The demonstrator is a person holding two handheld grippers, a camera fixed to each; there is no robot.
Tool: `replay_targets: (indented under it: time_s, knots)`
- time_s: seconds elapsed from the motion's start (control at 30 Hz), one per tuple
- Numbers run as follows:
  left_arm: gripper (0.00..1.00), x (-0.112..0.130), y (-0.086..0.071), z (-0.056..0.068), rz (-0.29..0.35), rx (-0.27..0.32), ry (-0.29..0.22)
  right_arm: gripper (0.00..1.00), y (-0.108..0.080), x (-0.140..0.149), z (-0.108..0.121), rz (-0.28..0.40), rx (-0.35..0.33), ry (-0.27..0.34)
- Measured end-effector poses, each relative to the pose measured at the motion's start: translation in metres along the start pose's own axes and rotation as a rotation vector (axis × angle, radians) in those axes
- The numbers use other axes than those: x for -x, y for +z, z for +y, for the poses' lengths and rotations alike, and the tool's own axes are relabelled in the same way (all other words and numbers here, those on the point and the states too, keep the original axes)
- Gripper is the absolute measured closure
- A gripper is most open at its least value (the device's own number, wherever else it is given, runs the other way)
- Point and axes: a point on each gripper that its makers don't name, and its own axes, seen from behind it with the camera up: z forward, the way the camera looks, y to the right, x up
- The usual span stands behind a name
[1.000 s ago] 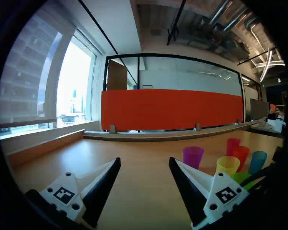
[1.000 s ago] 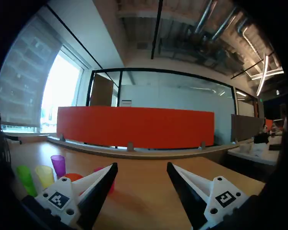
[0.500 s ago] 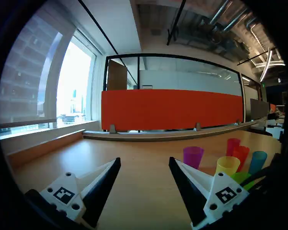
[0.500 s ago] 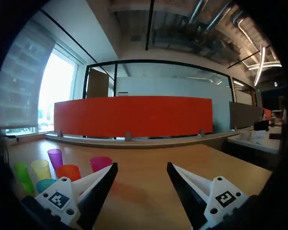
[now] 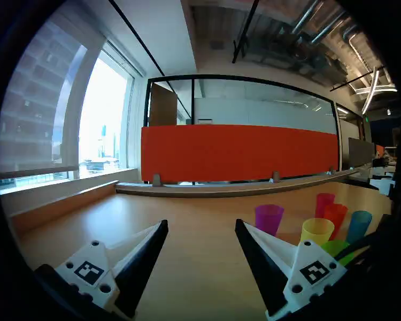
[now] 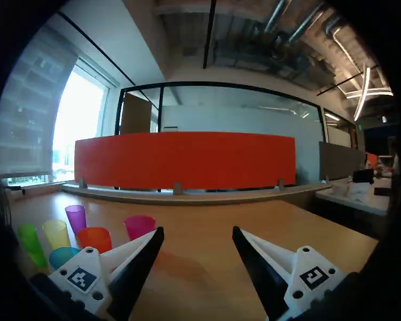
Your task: Pour water
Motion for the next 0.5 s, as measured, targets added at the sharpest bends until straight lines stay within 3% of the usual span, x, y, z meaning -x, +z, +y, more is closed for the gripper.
replay_targets:
  time_s: [0.5]
  knots:
    - [0.07,-0.0001,0.0000,-0.0001,0.000,0.000,0.000,0.01,-0.0018,0.0002,0.0004,-0.001,0.000,0.001]
